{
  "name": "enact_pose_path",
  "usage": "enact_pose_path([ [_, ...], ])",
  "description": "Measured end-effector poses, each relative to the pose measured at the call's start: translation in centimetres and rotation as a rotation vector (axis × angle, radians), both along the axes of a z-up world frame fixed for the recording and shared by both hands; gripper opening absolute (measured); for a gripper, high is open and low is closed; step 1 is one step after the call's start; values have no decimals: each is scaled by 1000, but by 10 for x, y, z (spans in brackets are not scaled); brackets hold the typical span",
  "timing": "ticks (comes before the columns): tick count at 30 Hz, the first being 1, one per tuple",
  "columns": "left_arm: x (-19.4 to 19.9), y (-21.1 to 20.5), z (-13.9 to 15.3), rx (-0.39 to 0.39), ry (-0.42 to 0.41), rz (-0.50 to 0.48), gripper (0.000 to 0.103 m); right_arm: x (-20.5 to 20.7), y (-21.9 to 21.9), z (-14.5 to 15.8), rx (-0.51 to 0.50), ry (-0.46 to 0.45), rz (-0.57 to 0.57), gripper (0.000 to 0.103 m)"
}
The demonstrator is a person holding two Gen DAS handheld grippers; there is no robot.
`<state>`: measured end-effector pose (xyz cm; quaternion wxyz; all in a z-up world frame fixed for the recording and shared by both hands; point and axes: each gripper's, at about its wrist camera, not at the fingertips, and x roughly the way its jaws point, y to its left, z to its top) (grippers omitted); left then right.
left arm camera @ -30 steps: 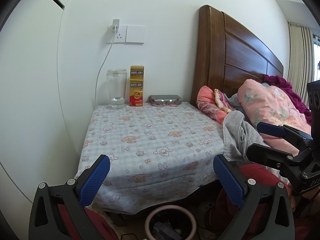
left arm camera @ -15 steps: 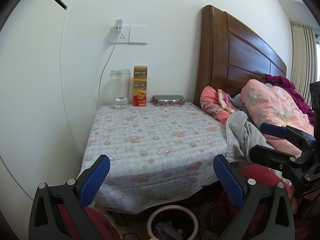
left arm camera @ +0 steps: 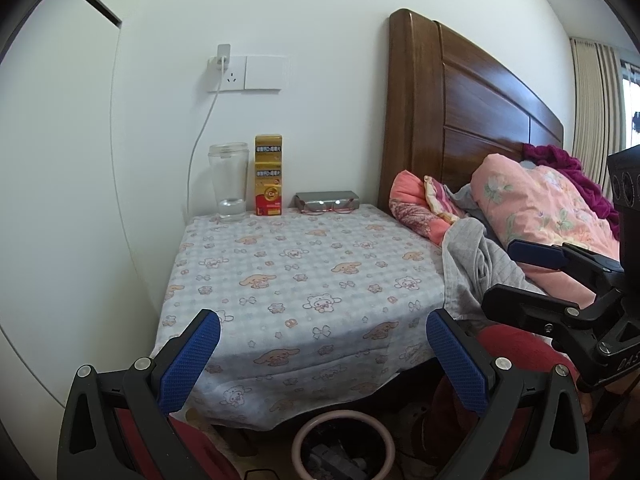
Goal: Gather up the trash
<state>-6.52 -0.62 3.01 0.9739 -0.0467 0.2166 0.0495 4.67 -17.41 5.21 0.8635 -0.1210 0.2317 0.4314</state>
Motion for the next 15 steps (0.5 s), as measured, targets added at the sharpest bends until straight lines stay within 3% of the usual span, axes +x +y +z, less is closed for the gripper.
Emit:
enact_pose_path([
  [15,1,6,0,-30,11,-6,103,-1,0,1,-4,2,-4,103],
])
